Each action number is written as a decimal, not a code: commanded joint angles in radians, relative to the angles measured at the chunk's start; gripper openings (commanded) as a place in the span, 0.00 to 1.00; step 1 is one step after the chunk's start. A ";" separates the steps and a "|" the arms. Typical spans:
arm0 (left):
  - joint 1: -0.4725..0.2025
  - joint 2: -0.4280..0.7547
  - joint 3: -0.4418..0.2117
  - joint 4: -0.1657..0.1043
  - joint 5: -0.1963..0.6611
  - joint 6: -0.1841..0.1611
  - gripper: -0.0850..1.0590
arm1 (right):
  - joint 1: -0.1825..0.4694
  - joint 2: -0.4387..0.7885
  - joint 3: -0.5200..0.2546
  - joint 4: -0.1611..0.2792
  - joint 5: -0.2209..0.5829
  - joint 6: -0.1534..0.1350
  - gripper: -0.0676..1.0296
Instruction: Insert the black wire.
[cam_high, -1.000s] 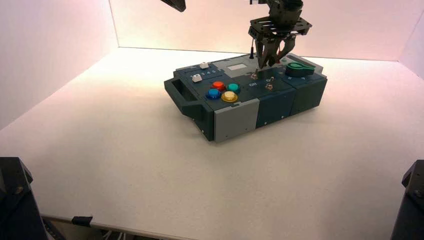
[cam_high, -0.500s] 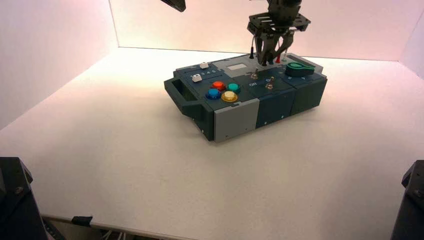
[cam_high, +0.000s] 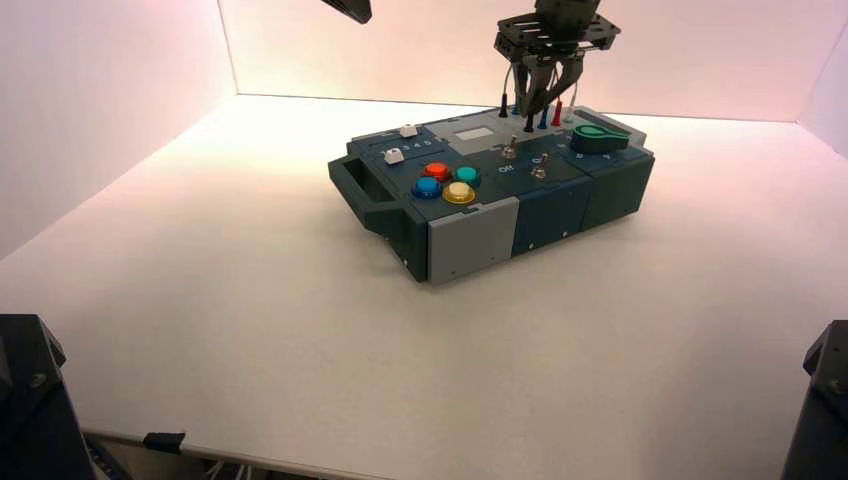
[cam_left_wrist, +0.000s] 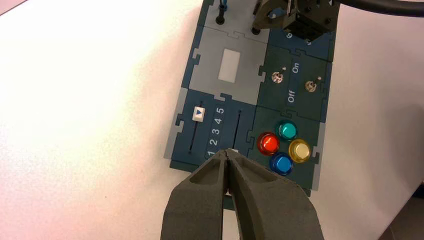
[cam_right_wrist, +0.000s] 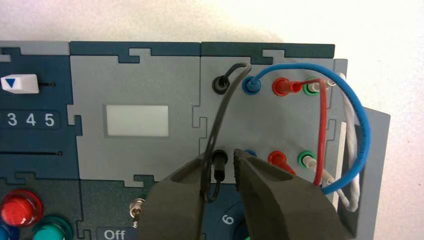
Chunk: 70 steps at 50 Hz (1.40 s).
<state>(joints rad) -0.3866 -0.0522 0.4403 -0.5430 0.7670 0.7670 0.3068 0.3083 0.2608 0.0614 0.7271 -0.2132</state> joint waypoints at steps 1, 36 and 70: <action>-0.005 -0.012 -0.011 -0.002 -0.003 0.002 0.05 | -0.003 -0.037 -0.028 -0.012 -0.002 0.002 0.21; -0.006 -0.009 -0.012 -0.002 -0.003 0.002 0.05 | -0.003 -0.014 0.002 -0.026 -0.005 0.000 0.04; -0.003 0.008 -0.017 -0.002 0.005 0.002 0.05 | -0.002 -0.075 -0.052 -0.009 0.110 0.018 0.45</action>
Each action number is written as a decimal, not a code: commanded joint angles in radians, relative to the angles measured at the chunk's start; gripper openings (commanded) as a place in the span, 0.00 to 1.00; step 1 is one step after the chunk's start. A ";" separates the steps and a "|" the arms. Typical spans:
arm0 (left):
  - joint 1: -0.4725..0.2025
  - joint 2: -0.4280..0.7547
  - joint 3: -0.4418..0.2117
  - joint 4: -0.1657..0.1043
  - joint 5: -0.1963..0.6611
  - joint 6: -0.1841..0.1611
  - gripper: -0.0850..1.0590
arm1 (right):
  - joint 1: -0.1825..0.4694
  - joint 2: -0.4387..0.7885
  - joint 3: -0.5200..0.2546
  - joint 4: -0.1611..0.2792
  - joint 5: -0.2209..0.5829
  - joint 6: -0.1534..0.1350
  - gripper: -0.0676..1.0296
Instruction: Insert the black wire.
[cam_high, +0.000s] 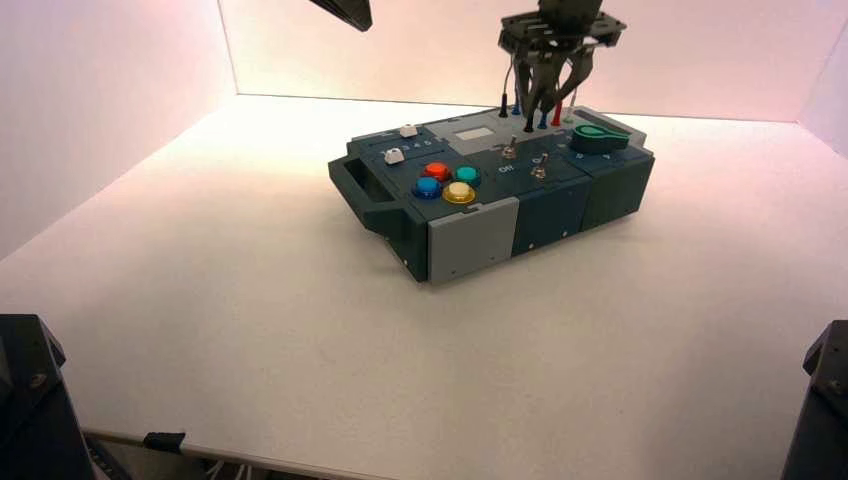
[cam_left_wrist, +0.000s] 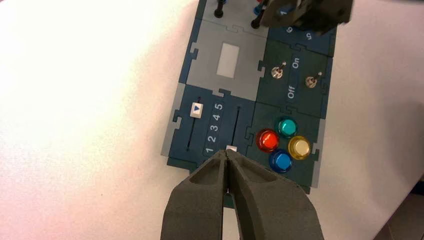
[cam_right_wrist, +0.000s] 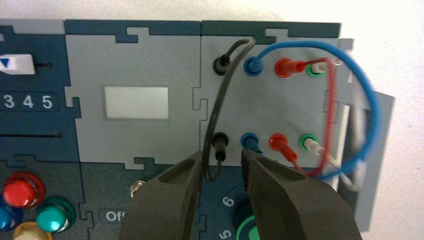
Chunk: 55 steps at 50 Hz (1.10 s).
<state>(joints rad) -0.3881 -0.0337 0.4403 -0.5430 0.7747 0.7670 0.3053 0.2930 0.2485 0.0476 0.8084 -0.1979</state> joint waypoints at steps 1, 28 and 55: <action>-0.002 -0.009 -0.017 -0.002 -0.003 0.002 0.05 | -0.002 -0.064 -0.041 0.005 0.038 0.003 0.45; 0.028 -0.014 -0.017 -0.002 -0.015 -0.006 0.05 | -0.002 -0.239 0.071 -0.011 0.028 0.014 0.44; 0.052 0.017 -0.006 -0.012 -0.063 -0.021 0.05 | -0.015 -0.405 0.265 -0.032 -0.166 0.057 0.44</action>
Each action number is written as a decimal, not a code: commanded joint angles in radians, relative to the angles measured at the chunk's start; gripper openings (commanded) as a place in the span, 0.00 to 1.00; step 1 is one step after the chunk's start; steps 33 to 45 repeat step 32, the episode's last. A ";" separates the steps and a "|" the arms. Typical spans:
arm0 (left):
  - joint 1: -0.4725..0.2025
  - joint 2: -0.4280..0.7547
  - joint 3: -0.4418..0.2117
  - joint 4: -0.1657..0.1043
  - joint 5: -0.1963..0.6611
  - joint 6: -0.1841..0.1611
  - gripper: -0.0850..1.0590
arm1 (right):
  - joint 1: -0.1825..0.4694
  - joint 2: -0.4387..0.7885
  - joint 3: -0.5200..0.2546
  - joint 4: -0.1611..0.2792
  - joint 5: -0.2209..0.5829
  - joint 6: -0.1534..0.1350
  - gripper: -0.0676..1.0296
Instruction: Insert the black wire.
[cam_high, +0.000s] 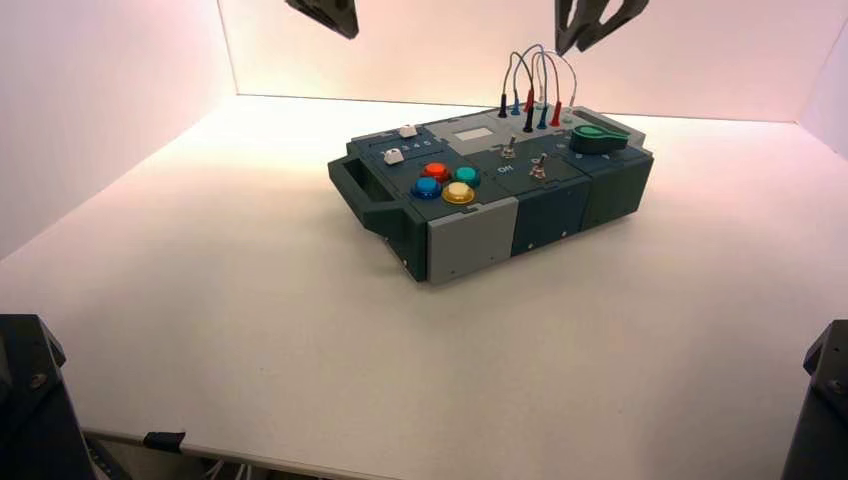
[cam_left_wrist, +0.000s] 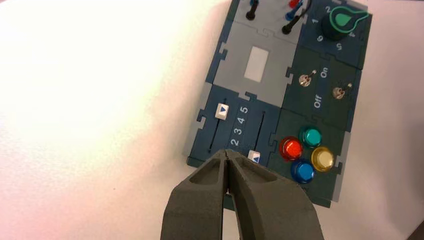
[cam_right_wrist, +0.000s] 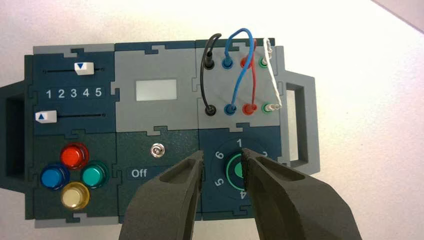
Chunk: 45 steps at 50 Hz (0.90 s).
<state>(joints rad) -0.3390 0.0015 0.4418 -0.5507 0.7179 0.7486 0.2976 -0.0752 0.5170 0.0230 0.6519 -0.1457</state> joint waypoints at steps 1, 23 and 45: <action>0.003 -0.020 -0.008 -0.005 -0.006 -0.003 0.05 | -0.009 -0.038 -0.002 -0.011 -0.009 0.005 0.44; 0.008 -0.005 -0.011 -0.003 -0.009 -0.002 0.05 | -0.012 -0.061 0.021 -0.014 -0.040 0.003 0.44; 0.008 -0.003 -0.011 -0.003 -0.008 -0.002 0.05 | -0.012 -0.061 0.021 -0.021 -0.040 0.003 0.44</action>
